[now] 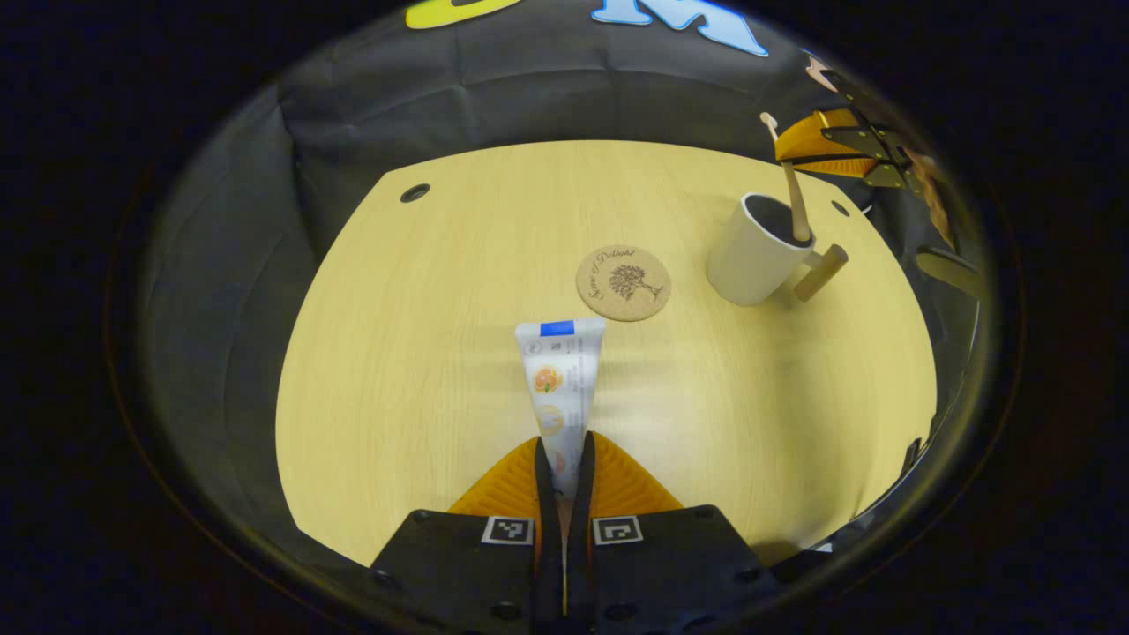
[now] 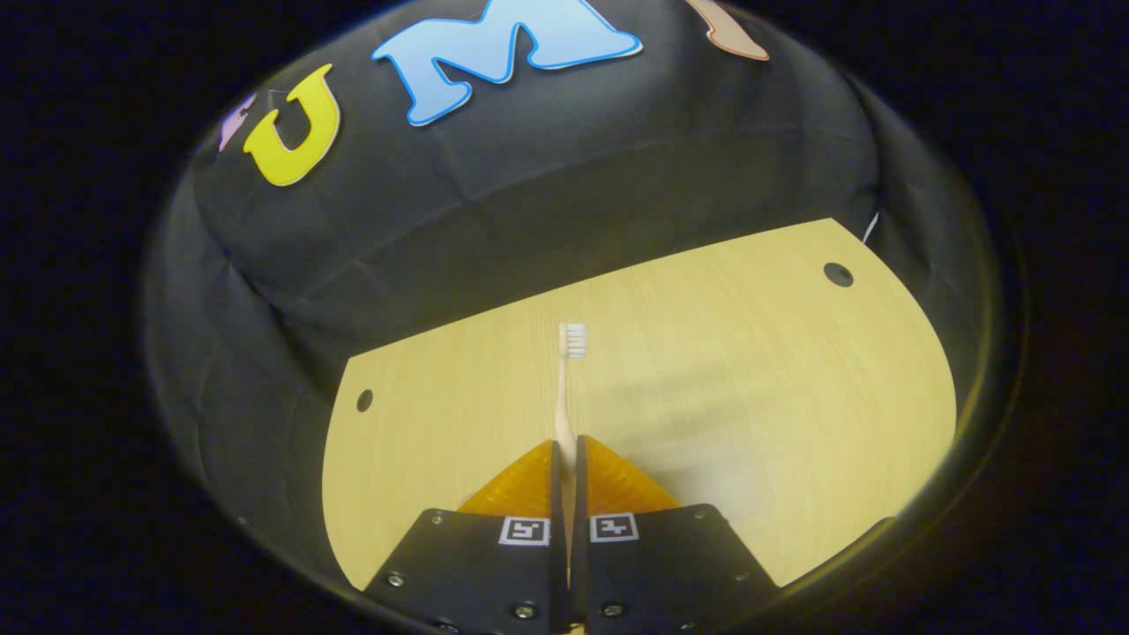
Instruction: Put the toothbrush and toothpaste on the desktop into the cup, then pick up the cup and place it on the coaster on the desktop.
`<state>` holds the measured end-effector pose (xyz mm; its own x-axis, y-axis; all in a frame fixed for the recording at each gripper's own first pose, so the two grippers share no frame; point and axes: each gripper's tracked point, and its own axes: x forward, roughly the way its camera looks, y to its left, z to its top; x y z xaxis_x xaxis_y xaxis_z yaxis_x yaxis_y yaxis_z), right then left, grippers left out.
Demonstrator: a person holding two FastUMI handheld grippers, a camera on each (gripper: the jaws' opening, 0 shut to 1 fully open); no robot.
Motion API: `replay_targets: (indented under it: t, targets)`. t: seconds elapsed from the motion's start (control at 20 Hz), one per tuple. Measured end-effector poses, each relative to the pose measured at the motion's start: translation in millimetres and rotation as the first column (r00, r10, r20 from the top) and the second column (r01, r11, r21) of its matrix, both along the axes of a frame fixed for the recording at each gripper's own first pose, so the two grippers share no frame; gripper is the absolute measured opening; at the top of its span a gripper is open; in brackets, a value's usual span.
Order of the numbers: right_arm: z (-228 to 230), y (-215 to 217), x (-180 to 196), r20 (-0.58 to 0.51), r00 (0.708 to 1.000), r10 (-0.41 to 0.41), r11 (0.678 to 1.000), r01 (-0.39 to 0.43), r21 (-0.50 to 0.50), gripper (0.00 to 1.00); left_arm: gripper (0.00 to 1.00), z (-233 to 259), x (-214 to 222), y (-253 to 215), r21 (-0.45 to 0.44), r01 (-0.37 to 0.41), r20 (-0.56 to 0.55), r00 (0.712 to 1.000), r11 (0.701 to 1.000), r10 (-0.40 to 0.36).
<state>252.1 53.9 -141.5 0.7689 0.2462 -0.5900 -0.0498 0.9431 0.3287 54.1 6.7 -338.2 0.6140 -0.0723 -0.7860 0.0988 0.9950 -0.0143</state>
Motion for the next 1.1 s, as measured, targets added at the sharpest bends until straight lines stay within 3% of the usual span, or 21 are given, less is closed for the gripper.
replay_targets:
  t: [0.5, 1.1]
  targets:
    - [-9, 15, -8, 0.115, 0.992, 0.054, 0.994, -0.042, -0.104, 0.03, 0.10, 19, -8, 6, -0.001, -0.013, -0.005, 1.000, 1.000, 0.013]
    - [-26, 4, -55, 0.077, 0.995, 0.061, 0.991, -0.051, -0.125, 0.06, 0.10, 58, 47, 3, 0.007, 0.023, 0.071, 0.997, 1.000, -0.023]
